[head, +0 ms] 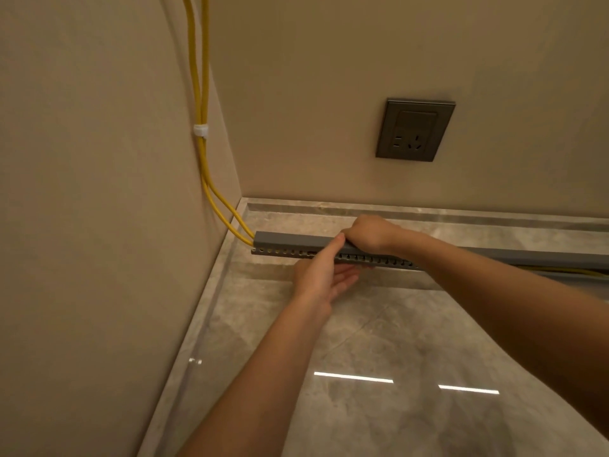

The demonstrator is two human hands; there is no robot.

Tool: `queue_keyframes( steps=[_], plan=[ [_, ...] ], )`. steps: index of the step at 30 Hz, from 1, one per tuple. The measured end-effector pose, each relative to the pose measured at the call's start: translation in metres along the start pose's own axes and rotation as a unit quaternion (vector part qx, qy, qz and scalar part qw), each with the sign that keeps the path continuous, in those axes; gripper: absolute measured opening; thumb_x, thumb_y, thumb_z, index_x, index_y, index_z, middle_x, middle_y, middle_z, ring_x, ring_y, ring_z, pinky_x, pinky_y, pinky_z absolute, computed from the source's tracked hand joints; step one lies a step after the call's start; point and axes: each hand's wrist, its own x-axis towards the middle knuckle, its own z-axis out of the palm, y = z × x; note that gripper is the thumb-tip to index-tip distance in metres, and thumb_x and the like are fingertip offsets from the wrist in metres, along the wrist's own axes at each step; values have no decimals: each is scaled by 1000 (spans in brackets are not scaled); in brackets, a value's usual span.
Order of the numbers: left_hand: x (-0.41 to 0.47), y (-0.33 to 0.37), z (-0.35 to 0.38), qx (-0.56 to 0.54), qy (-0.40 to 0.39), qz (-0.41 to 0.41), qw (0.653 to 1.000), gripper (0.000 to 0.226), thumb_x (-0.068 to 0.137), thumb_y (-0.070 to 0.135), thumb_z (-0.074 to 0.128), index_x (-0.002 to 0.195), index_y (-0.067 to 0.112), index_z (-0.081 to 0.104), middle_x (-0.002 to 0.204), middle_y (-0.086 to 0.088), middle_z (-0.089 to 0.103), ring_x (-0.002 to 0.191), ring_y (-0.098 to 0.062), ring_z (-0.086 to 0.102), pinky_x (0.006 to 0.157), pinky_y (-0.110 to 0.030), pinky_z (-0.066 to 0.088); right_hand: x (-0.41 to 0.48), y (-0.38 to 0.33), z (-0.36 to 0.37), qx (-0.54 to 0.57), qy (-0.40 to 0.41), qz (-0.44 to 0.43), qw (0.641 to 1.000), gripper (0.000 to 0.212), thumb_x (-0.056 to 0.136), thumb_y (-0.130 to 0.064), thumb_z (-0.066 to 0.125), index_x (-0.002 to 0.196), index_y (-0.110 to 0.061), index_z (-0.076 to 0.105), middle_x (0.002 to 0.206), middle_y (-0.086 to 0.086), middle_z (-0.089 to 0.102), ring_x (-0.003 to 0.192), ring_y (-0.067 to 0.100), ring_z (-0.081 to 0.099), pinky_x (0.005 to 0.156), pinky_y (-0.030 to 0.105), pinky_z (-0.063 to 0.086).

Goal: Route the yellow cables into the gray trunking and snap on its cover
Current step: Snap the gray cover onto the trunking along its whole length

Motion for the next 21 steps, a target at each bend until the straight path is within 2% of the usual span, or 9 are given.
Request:
queue_keyframes(
  steps=[2,5,8,12,14,17,19,21],
  plan=[
    [1,-4,5,28,13,13,999,22,85,35,66,86,13,61,81,-16,70,67,-20,68,59,-28,59,1,3,1,-14,12,-8,1000,37,100,-21,31,108,-3,61,108,19,60,91,29,54,72,29,36],
    [2,-10,5,69,48,61,995,33,86,40,63,73,10,63,63,-11,68,50,-17,64,47,-24,54,2,4,4,-38,20,-32,999,33,98,-19,32,102,-6,62,102,17,61,81,24,51,73,33,41],
    [2,-16,3,105,76,115,985,43,88,42,58,61,8,64,46,-3,63,41,-13,60,48,-24,51,2,2,7,-39,28,-56,997,30,98,-15,32,93,-5,60,99,17,61,79,23,50,72,33,41],
    [-1,-20,2,122,101,150,976,47,89,44,55,60,8,64,48,-3,64,43,-12,59,54,-27,52,8,0,11,-48,34,-68,996,32,98,-15,31,92,-3,61,97,17,61,85,28,54,70,32,38],
    [-1,-20,2,121,116,153,974,46,90,43,55,59,10,63,46,-1,62,42,-12,59,55,-27,52,13,2,12,-71,36,-79,994,36,98,-20,31,77,-6,57,84,12,58,80,28,52,66,33,36],
    [0,-17,1,104,133,142,975,41,88,40,58,60,11,63,44,0,61,39,-11,57,48,-23,50,9,3,11,-6,64,-78,995,47,98,-32,31,62,-7,50,62,7,50,66,25,49,56,34,31],
    [1,-14,1,88,150,135,975,39,87,38,61,60,9,63,41,0,60,34,-8,55,40,-18,47,-3,5,10,19,106,-101,989,53,98,-42,32,64,-8,54,60,5,52,61,22,49,55,34,32],
    [3,-14,0,93,164,131,973,40,86,39,61,61,8,63,41,0,59,32,-6,53,37,-16,44,-19,11,9,-12,166,-143,976,47,95,-50,36,78,-15,61,71,1,60,68,18,53,56,33,37]
  ],
)
